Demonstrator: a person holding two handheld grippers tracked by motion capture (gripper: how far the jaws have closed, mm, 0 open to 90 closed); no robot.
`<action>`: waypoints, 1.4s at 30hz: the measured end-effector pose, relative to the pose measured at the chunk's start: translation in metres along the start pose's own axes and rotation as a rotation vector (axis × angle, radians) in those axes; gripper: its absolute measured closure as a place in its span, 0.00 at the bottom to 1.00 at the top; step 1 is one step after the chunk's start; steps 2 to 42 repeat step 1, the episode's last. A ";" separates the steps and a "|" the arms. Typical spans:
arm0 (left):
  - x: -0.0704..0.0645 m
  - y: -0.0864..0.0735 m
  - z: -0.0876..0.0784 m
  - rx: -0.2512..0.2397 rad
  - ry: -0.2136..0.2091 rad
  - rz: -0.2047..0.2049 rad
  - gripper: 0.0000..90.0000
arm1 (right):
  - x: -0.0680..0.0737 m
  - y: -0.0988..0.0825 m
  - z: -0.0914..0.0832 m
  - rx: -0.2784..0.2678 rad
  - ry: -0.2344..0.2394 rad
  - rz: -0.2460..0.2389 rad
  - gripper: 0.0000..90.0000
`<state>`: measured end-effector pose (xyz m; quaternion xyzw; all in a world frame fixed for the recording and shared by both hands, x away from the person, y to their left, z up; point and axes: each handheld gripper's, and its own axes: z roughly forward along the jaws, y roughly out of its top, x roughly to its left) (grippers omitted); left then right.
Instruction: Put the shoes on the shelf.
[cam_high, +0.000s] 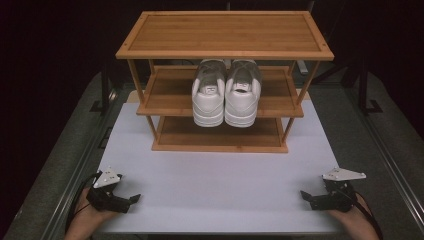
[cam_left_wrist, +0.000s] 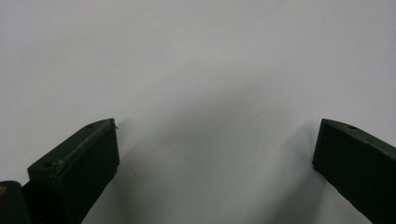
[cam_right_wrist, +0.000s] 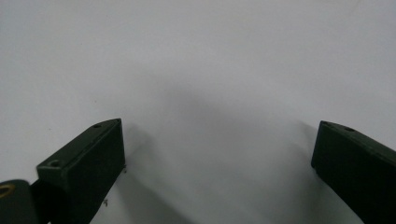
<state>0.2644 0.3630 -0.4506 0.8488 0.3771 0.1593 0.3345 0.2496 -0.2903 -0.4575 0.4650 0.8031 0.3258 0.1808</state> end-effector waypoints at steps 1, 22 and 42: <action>0.000 0.000 0.000 0.000 -0.001 0.001 0.00 | 0.000 0.000 0.000 0.001 0.000 0.001 0.03; 0.000 0.000 0.000 0.000 -0.001 0.001 0.00 | 0.000 0.000 0.000 0.001 0.000 0.001 0.03; 0.000 0.000 0.000 0.000 -0.001 0.001 0.00 | 0.000 0.000 0.000 0.001 0.000 0.001 0.03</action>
